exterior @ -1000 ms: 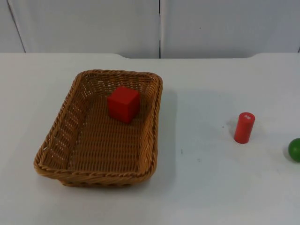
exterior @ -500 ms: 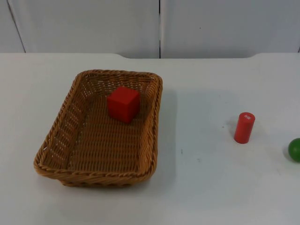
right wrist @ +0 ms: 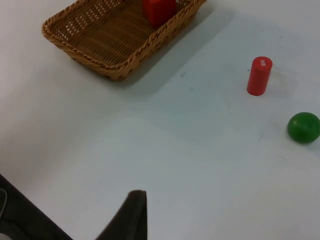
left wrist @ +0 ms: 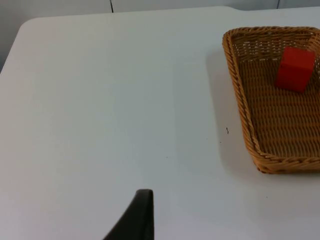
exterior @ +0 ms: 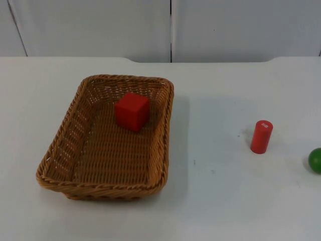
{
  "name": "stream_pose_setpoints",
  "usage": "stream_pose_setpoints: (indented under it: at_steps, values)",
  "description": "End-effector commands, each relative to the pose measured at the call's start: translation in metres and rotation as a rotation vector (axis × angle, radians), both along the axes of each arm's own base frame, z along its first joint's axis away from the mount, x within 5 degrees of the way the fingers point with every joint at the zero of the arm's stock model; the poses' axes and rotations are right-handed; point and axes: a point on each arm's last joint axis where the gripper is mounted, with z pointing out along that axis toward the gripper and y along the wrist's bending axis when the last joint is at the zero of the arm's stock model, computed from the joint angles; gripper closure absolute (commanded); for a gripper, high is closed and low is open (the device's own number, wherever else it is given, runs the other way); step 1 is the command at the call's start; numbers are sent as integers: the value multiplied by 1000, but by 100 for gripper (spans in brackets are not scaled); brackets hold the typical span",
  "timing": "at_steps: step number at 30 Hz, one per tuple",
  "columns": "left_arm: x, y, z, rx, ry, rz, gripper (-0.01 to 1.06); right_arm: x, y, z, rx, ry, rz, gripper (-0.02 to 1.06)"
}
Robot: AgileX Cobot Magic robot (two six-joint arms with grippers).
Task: Pick up the basket with the left hand and place the object to the left of the red cylinder into the basket with the right hand.
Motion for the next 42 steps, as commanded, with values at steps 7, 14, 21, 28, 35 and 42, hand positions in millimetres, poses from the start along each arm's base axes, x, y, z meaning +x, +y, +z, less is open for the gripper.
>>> stream_pose_setpoints:
  at_steps: [7, 14, 21, 28, 35, 42]
  values:
    - [0, -1, -1, -7, -8, 23, 0, 0, 0, -1, 5, -2, -1, -1]
    - [0, -1, -1, -7, -8, 73, 0, 0, 0, -1, 5, -2, -1, -1]
    - [0, -1, -1, -7, -8, 73, 0, -1, -1, -1, 7, -6, -31, -1]
    - [0, -1, -1, -7, -8, 73, 0, -14, -9, -1, 72, -81, -55, -1]
    - [0, -1, -1, -7, -8, 73, 0, -14, -9, -1, 72, -81, -55, -1]
    - [0, -1, -1, -7, -8, 73, 0, -14, -8, -1, 74, -80, -119, -1]
